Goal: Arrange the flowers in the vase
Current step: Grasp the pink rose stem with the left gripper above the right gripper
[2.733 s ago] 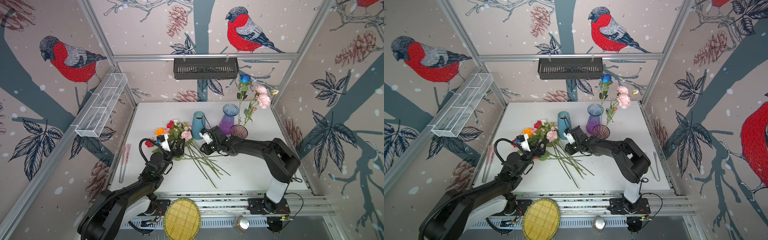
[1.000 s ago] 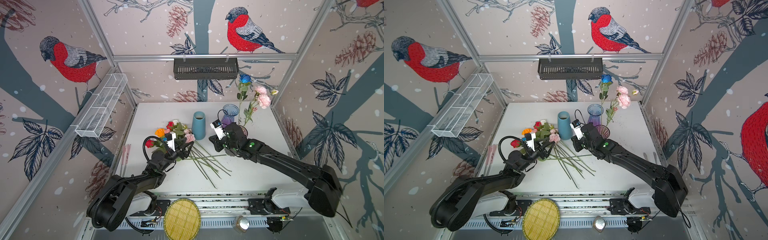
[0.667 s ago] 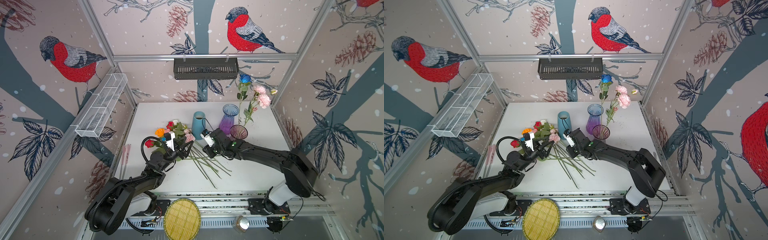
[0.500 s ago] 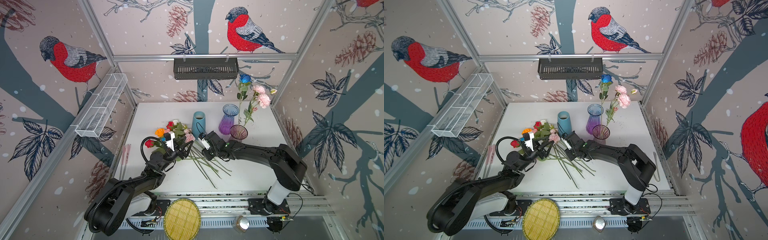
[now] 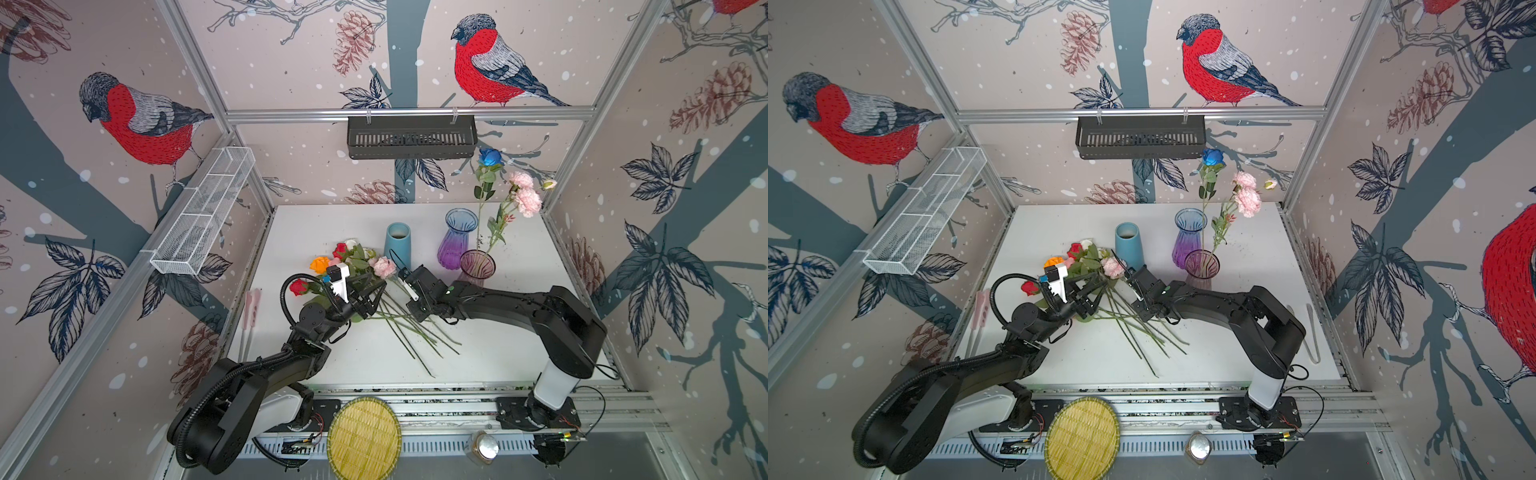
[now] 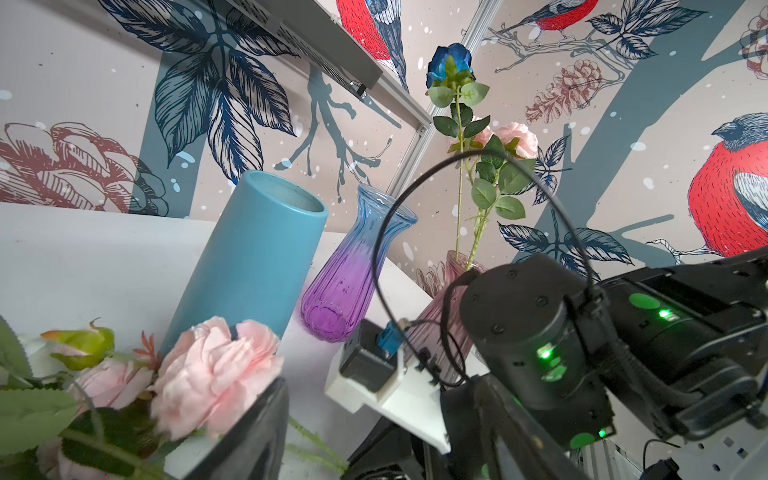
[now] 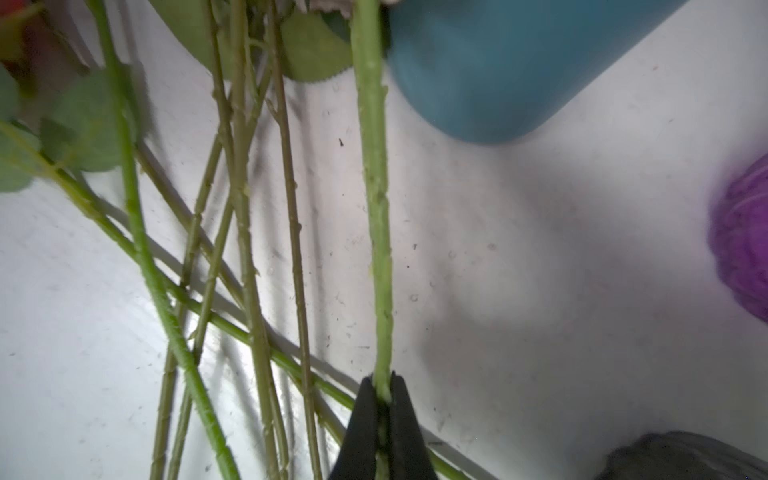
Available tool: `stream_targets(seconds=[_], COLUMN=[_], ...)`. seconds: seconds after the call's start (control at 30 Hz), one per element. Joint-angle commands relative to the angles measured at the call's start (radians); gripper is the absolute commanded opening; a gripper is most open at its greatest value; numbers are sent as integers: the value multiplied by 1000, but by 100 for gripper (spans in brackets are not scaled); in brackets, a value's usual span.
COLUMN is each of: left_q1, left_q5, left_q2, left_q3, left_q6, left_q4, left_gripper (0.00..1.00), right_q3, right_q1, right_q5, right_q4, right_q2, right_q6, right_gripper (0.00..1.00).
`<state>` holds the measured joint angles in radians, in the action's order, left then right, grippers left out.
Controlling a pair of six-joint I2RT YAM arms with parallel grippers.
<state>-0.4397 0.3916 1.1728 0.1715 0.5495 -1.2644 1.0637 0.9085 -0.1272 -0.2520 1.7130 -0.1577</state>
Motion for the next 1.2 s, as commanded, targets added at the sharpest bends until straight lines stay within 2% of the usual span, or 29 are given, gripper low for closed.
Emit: stream_targets(seconds=[0.0, 0.33, 0.47, 0.6, 0.7, 0.8, 1.1, 1.17], left_q1=[0, -10, -14, -26, -38, -60, -112, -116], left_q5=[12, 71, 145, 250, 323, 387, 447, 456], left_q2=[0, 36, 77, 146, 213, 258, 272, 281], left_q3=[2, 1, -1, 2, 22, 62, 99, 107], left_q6=[-4, 16, 52, 99, 145, 161, 129, 136], left_q4=[-33, -119, -238, -415, -531, -537, -513, -517], left_gripper=[71, 70, 70, 70, 67, 61, 61, 58], right_q3=[11, 21, -31, -94, -115, -138, -222, -229], right_q1=[2, -6, -17, -39, -46, -55, -102, -103], right_q5=[-16, 8, 112, 280, 313, 340, 538, 565], right_q4=[-7, 8, 89, 162, 177, 210, 411, 445], right_q2=[-65, -311, -397, -455, -485, -509, -578, -577], right_q6=[7, 5, 37, 61, 52, 27, -98, -115], right_gripper=[2, 2, 2, 2, 2, 2, 2, 2])
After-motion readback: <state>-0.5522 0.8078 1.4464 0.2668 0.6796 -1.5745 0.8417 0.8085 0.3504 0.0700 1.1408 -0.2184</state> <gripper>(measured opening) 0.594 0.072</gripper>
